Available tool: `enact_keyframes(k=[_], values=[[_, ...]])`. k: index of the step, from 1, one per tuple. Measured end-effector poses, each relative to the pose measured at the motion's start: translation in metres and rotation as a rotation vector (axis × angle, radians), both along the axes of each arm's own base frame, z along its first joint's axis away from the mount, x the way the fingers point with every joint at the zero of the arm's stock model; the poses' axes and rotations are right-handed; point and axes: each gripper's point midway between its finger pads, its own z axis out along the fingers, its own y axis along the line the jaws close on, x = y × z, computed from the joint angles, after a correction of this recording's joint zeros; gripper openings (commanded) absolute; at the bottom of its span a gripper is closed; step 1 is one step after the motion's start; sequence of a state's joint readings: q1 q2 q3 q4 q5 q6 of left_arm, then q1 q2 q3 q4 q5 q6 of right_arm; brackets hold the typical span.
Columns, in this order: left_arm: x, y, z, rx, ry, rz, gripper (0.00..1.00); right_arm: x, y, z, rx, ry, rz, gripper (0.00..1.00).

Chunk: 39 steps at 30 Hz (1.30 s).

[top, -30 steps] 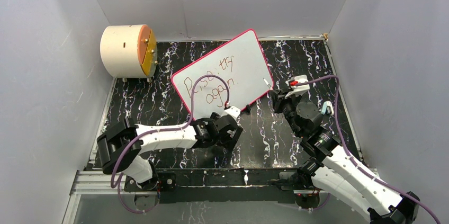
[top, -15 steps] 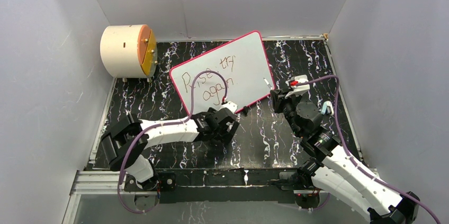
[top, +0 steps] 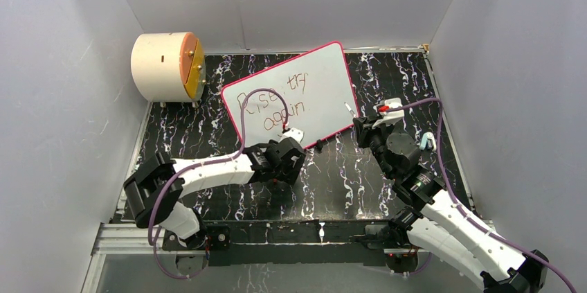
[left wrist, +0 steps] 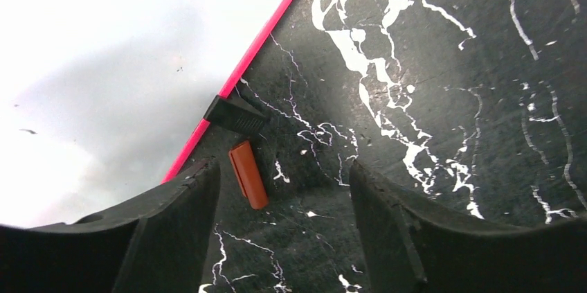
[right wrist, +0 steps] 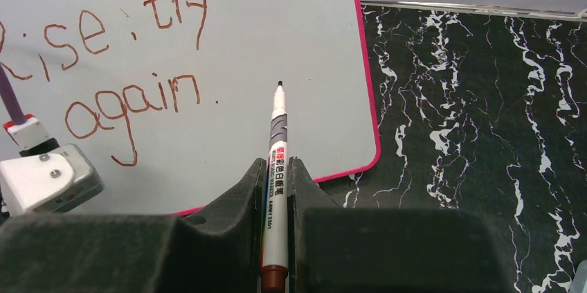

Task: Write a sentence on the whiteboard
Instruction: Pick up the pen cap from the center of the board.

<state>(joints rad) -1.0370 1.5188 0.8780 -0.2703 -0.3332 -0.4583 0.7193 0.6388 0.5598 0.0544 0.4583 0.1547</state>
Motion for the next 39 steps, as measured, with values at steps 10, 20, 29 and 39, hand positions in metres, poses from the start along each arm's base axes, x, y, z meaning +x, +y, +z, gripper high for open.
enact_keyframes(k=[10, 20, 29, 39], values=[[-0.005, 0.003, -0.003, -0.032, 0.039, 0.111, 0.41, 0.0, 0.0, 0.0, 0.0, 0.0, 0.0, 0.0], [0.001, 0.017, -0.011, 0.001, 0.055, 0.17, 0.34, 0.0, 0.0, 0.0, 0.0, 0.0, 0.0, 0.0], [0.0, 0.019, -0.029, 0.032, 0.096, 0.183, 0.31, 0.0, 0.0, 0.0, 0.0, 0.0, 0.0, 0.0], [-0.002, 0.018, -0.03, 0.002, 0.112, 0.196, 0.25, -0.001, -0.001, 0.001, 0.003, -0.003, 0.0, 0.0]])
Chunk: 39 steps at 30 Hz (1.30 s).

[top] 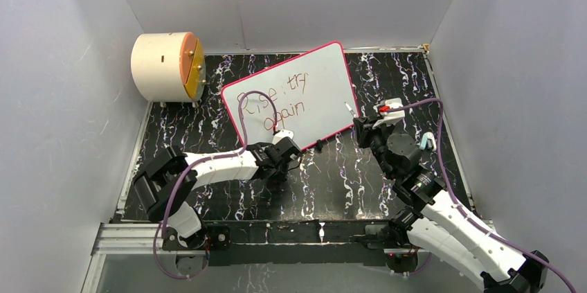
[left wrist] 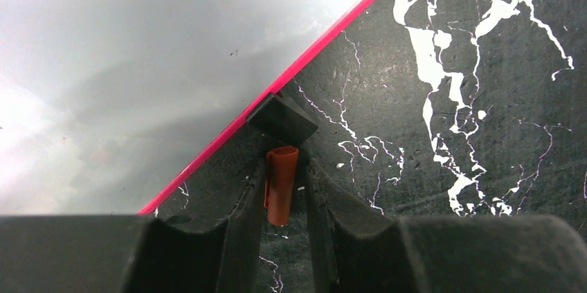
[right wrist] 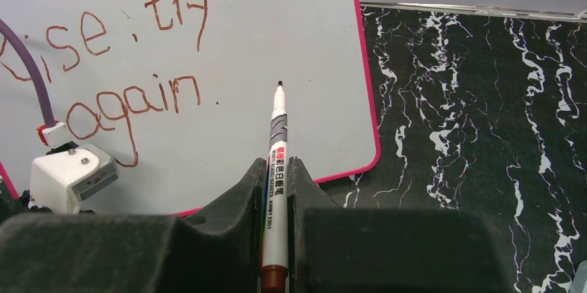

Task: Write a sentence on the whiteboard
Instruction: Pick up the pen cap from the center of the board.

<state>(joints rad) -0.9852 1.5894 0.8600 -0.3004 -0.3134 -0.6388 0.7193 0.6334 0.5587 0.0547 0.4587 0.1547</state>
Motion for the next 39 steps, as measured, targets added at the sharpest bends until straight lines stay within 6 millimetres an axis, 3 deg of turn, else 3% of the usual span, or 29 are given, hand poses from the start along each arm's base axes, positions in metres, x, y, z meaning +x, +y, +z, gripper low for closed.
enact_keyframes(k=[20, 29, 39], values=[[-0.006, 0.007, -0.001, -0.009, 0.072, -0.016, 0.25, -0.001, -0.001, 0.002, 0.005, -0.005, 0.0, 0.0], [-0.006, 0.005, -0.002, -0.005, 0.084, -0.035, 0.09, -0.001, -0.001, 0.002, 0.005, -0.006, 0.001, 0.0], [-0.011, 0.011, 0.005, -0.014, 0.089, -0.032, 0.05, -0.003, 0.009, 0.0, 0.011, -0.008, 0.056, 0.0]])
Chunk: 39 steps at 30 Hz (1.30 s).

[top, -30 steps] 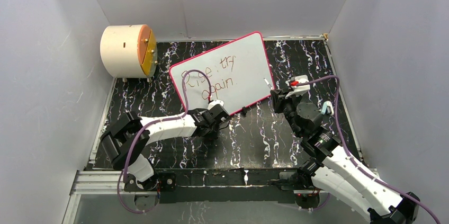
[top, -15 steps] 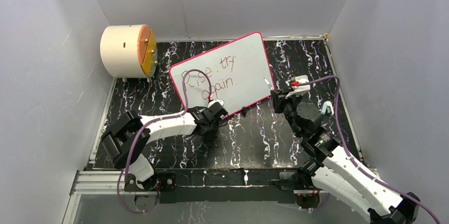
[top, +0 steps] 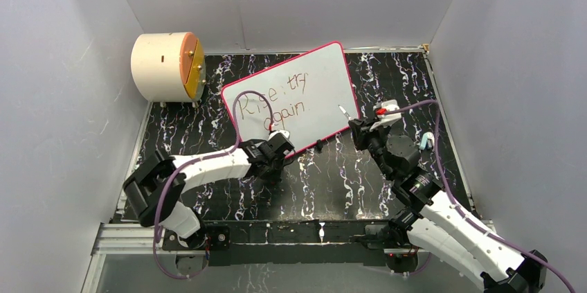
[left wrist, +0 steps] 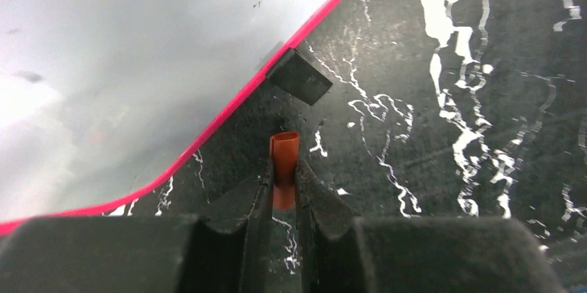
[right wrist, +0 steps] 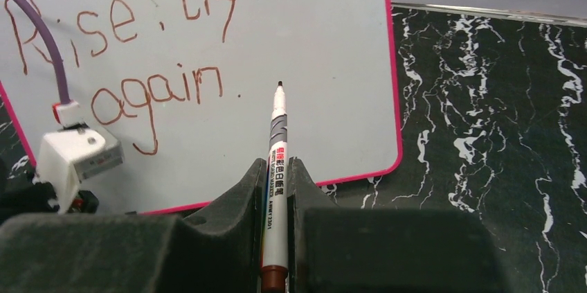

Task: Write a sentence on the whiteboard
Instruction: Pick up the pen cap from the center of the board, then close the whiteboard marker.

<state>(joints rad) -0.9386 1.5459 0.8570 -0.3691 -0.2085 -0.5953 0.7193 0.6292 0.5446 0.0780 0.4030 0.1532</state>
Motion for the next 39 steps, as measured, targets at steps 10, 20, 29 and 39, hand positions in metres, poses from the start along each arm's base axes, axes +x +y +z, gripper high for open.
enact_keyframes(k=[10, 20, 29, 39], values=[[0.014, -0.008, 0.084, -0.201, -0.186, 0.028, 0.02, -0.008, 0.027, -0.02, -0.027, 0.013, 0.157, 0.0], [0.045, -0.012, 0.143, -0.34, -0.363, 0.105, 0.0, -0.016, 0.059, -0.014, -0.03, -0.034, 0.337, 0.0], [0.089, 0.001, 0.197, -0.514, -0.522, 0.292, 0.0, -0.025, 0.088, -0.004, -0.032, -0.106, 0.446, 0.0], [0.121, 0.011, 0.247, -0.792, -0.6, 0.514, 0.0, -0.047, 0.125, 0.033, -0.021, -0.331, 0.487, 0.0]])
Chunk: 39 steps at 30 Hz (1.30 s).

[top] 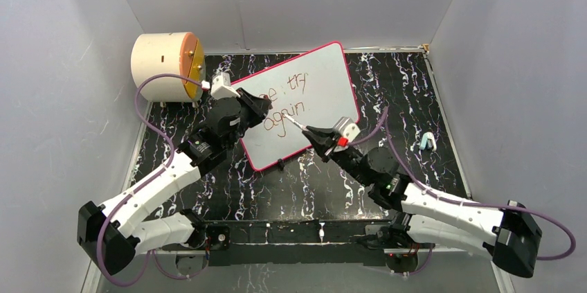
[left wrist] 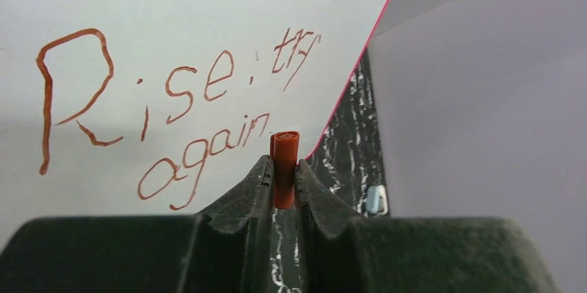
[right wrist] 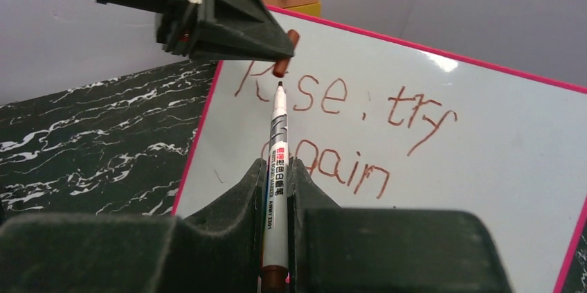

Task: Write a sentence on the whiteboard
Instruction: Close the whiteboard marker.

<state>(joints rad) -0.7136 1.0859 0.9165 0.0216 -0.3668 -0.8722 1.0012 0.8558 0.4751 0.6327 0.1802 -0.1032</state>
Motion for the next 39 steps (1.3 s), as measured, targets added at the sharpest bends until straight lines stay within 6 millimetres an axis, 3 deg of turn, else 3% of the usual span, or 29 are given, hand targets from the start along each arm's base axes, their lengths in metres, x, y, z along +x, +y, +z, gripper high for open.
enact_keyframes(k=[4, 14, 39], values=[[0.001, 0.0, 0.009, -0.114, -0.007, 0.036, 0.0, -0.01, 0.013, 0.002, -0.005, -0.071, -0.003, 0.0], [-0.003, 0.002, 0.019, -0.3, 0.009, 0.084, 0.0, -0.01, 0.026, 0.003, -0.023, -0.171, -0.077, 0.0], [-0.01, -0.016, 0.023, -0.504, 0.104, 0.046, 0.0, -0.002, 0.026, -0.001, -0.033, -0.19, -0.138, 0.0]])
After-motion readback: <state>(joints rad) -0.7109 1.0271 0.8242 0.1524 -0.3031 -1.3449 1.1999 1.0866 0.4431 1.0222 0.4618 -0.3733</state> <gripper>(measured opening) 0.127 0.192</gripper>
